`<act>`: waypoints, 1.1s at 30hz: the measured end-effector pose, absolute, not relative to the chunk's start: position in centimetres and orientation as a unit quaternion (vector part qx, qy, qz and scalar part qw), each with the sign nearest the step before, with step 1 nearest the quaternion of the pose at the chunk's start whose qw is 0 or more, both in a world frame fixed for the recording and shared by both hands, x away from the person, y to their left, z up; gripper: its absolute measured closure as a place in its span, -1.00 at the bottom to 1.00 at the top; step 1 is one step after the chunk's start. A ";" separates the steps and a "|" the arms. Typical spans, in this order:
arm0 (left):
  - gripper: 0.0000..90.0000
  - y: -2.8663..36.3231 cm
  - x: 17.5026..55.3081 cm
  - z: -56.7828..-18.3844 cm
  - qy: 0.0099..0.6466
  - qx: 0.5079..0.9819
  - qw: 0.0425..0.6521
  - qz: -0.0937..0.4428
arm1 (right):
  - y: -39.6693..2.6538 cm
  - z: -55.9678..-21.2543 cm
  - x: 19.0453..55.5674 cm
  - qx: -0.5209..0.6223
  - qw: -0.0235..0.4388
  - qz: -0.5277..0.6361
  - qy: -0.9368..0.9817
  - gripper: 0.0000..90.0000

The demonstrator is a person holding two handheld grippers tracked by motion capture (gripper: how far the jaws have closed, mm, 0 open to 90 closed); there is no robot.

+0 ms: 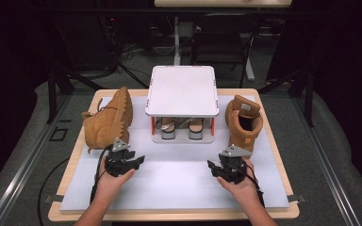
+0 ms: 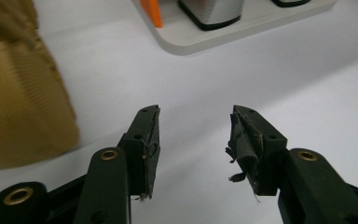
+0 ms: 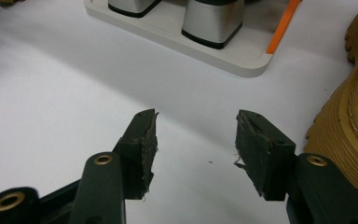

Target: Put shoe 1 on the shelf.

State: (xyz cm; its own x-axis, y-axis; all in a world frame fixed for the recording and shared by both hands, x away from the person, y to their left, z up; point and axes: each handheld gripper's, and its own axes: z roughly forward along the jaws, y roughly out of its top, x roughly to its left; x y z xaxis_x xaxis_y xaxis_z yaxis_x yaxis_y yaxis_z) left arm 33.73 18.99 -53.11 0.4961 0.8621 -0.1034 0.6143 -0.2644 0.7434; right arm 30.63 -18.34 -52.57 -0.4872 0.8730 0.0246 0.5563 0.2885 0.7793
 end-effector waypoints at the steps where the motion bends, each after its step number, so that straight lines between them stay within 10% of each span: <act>1: 0.15 19.5 33.7 -53.2 0.481 0.774 0.379 0.159 | -18.4 -52.6 30.5 0.459 0.211 0.377 0.776 0.04; 24: 0.00 22.6 33.1 -53.7 0.503 0.752 0.389 0.174 | -20.4 -53.7 30.6 0.468 0.168 0.403 0.768 -0.10; 33: -0.15 23.3 33.0 -53.1 0.526 0.745 0.374 0.170 | -20.4 -53.3 30.4 0.462 0.148 0.388 0.784 -0.61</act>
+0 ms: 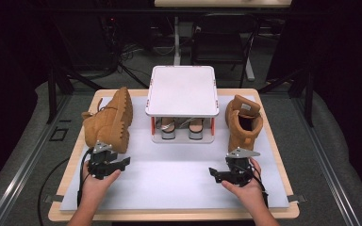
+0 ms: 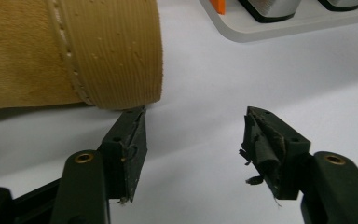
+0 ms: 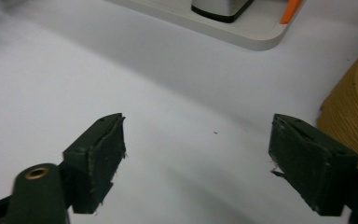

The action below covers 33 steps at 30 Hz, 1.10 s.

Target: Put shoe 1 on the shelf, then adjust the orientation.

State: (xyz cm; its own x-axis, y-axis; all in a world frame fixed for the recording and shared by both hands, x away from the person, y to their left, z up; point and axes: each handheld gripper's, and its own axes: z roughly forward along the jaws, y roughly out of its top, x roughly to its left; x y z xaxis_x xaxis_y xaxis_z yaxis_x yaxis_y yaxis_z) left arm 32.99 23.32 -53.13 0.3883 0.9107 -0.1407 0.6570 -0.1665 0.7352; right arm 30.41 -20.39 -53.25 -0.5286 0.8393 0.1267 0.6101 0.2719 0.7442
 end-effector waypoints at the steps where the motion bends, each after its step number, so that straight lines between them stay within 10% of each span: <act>1: -0.19 23.4 33.0 -53.1 0.528 0.744 0.373 0.168 | -20.3 -53.2 30.4 0.458 0.148 0.386 0.787 -0.62; 16: -0.49 24.3 32.9 -52.7 0.526 0.741 0.383 0.165 | -20.7 -53.7 30.0 0.458 0.181 0.375 0.786 -0.37; 33: -0.08 26.7 33.0 -52.2 0.544 0.728 0.373 0.185 | -20.8 -54.3 30.2 0.440 0.187 0.359 0.802 0.03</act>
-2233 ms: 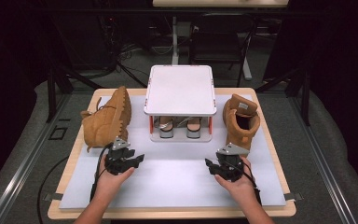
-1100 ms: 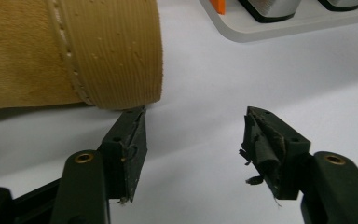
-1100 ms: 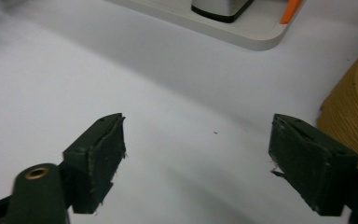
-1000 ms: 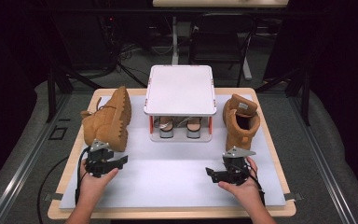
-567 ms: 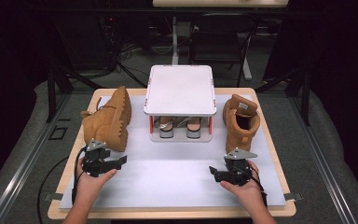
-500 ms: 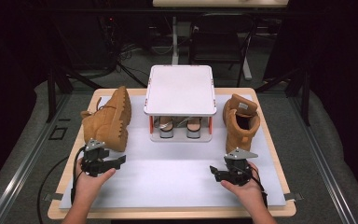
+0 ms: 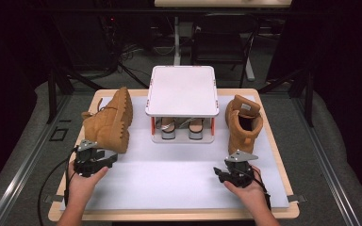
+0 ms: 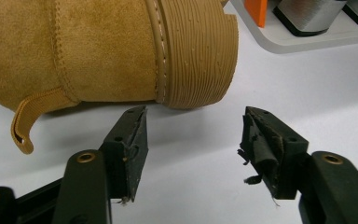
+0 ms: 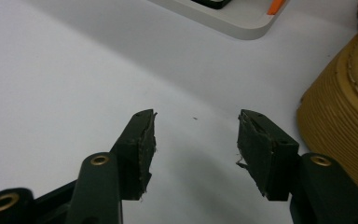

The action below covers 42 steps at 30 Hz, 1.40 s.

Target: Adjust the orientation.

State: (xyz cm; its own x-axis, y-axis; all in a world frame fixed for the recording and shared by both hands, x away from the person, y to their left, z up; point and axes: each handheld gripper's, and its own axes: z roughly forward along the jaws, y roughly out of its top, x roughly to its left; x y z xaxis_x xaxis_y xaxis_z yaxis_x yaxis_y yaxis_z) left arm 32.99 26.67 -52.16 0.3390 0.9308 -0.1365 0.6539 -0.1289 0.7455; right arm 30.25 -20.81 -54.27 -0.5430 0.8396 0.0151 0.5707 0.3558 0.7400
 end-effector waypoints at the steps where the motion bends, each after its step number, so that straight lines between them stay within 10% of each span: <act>1: -0.08 26.7 33.0 -52.1 0.543 0.727 0.376 0.186 | -20.8 -54.3 30.3 0.440 0.186 0.359 0.801 0.03; 42: -0.23 33.0 40.4 -47.1 0.631 0.676 0.346 0.162 | -21.3 -54.5 30.7 0.475 0.163 0.363 0.785 0.01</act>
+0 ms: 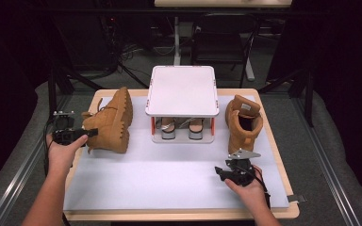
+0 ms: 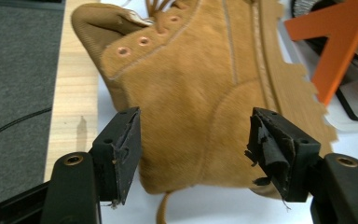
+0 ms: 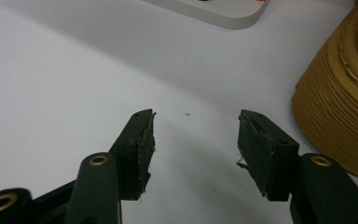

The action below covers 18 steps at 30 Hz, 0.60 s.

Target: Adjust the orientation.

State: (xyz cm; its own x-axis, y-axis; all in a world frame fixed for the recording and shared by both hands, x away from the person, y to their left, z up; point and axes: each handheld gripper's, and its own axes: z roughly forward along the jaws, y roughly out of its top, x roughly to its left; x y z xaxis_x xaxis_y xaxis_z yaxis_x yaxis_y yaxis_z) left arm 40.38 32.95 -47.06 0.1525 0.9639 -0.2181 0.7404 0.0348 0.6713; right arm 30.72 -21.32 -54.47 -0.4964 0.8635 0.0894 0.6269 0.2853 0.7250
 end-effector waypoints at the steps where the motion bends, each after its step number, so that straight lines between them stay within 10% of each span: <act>1: -0.23 33.0 40.7 -47.1 0.635 0.673 0.346 0.158 | -21.4 -54.5 30.7 0.475 0.164 0.362 0.785 0.01; 18: -0.32 33.5 43.0 -48.7 0.661 0.655 0.351 0.102 | -21.3 -54.7 30.9 0.475 0.160 0.354 0.789 0.00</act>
